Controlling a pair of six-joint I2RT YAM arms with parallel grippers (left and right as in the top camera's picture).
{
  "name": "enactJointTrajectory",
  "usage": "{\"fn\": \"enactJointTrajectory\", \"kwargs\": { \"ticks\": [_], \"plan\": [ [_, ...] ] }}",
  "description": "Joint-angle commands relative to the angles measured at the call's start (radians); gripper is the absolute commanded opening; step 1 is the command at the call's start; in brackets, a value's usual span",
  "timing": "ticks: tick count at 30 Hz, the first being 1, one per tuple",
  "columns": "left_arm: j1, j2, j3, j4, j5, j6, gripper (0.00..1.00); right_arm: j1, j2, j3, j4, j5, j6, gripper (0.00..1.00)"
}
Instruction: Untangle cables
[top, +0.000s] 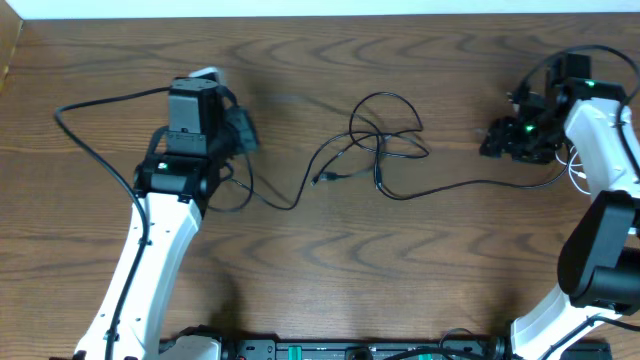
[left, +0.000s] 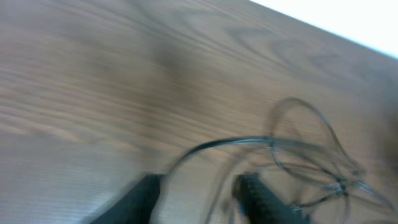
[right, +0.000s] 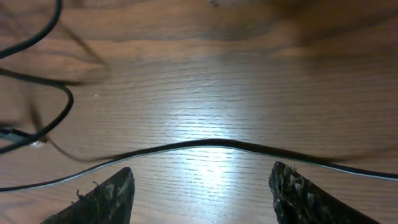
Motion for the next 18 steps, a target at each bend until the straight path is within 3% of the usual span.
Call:
{"fn": "enactJointTrajectory", "kwargs": {
  "ticks": [1,2,4,10,18],
  "plan": [
    [-0.08,0.047,0.011,-0.01,0.232,0.035,0.73,0.019,-0.016,-0.003,-0.006,0.027,-0.027,0.67],
    [-0.101,0.058,0.011,-0.02,0.23,0.05,0.8,0.02,-0.016,-0.002,-0.009,0.027,-0.027,0.67],
    [-0.148,0.086,0.011,-0.039,0.23,0.08,0.84,0.02,-0.018,0.001,-0.016,0.027,-0.027,0.68],
    [-0.272,0.181,0.011,-0.032,0.23,0.082,0.84,0.019,-0.047,0.001,-0.019,0.027,-0.027,0.68],
    [-0.411,0.311,0.011,0.094,0.23,0.073,0.84,0.02,-0.079,0.001,-0.02,0.026,-0.026,0.68]
  ]
}}
